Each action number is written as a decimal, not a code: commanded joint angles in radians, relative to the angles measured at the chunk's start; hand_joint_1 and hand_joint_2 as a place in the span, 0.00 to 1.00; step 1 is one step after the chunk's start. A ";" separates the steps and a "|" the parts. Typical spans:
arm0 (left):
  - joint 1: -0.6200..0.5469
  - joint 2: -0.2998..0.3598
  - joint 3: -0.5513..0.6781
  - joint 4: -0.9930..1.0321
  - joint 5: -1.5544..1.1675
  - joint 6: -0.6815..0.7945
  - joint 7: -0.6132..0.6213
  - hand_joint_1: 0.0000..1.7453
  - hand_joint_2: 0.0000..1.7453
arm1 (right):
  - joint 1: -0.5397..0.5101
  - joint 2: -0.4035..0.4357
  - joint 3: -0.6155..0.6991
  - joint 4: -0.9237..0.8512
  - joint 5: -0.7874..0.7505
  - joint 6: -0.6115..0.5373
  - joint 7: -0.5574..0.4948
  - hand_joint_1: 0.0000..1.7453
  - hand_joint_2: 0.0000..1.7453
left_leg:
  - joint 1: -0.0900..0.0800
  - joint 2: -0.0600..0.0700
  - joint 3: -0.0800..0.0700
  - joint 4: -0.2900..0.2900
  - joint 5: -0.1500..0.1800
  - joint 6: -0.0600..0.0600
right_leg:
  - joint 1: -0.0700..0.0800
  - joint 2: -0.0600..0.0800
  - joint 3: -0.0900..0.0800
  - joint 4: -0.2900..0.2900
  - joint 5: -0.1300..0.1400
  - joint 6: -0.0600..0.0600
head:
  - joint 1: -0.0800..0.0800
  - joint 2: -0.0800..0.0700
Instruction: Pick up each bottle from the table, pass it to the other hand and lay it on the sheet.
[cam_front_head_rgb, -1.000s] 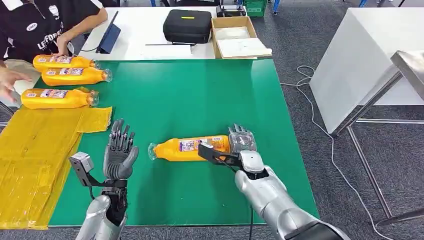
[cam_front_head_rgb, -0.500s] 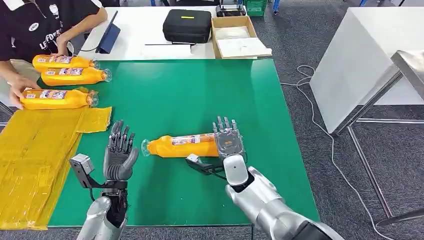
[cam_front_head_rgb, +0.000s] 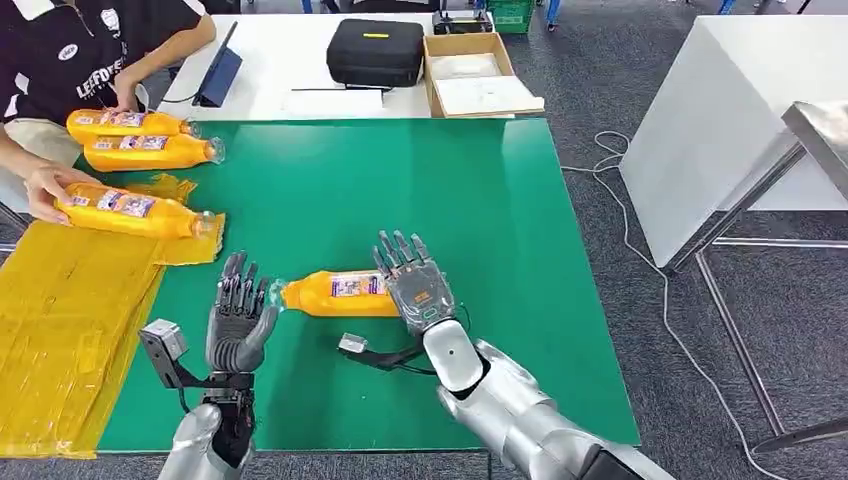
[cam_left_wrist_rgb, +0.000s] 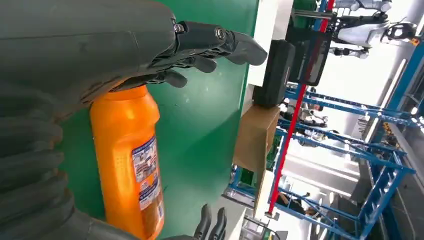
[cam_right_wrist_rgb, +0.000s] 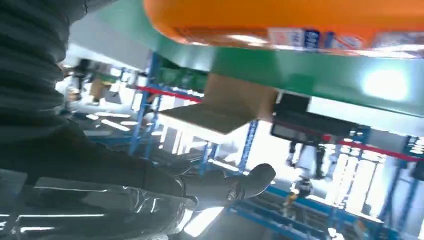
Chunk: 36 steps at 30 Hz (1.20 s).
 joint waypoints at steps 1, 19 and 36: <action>-0.012 0.013 0.018 0.019 -0.005 -0.007 0.009 0.00 1.00 | -0.007 0.027 -0.221 -0.048 -0.126 0.075 -0.146 0.00 1.00 | 0.000 -0.001 0.001 0.000 0.000 -0.001 | 0.000 -0.001 0.001 0.000 0.000 -0.001 | 0.000 0.000; -0.086 0.005 -0.007 0.114 -0.033 -0.026 -0.015 0.00 1.00 | -0.083 0.008 -0.438 0.056 -0.238 0.207 -0.338 0.00 1.00 | 0.000 -0.003 0.001 0.000 0.000 -0.001 | 0.000 -0.003 0.002 0.000 -0.001 -0.001 | 0.000 0.000; -0.087 0.003 0.038 0.111 -0.036 -0.007 -0.020 0.00 1.00 | -0.094 0.041 -0.407 0.089 -0.177 0.269 -0.287 0.00 1.00 | 0.000 -0.002 0.005 -0.001 0.000 -0.003 | 0.000 -0.003 0.005 -0.001 -0.001 -0.002 | 0.000 0.000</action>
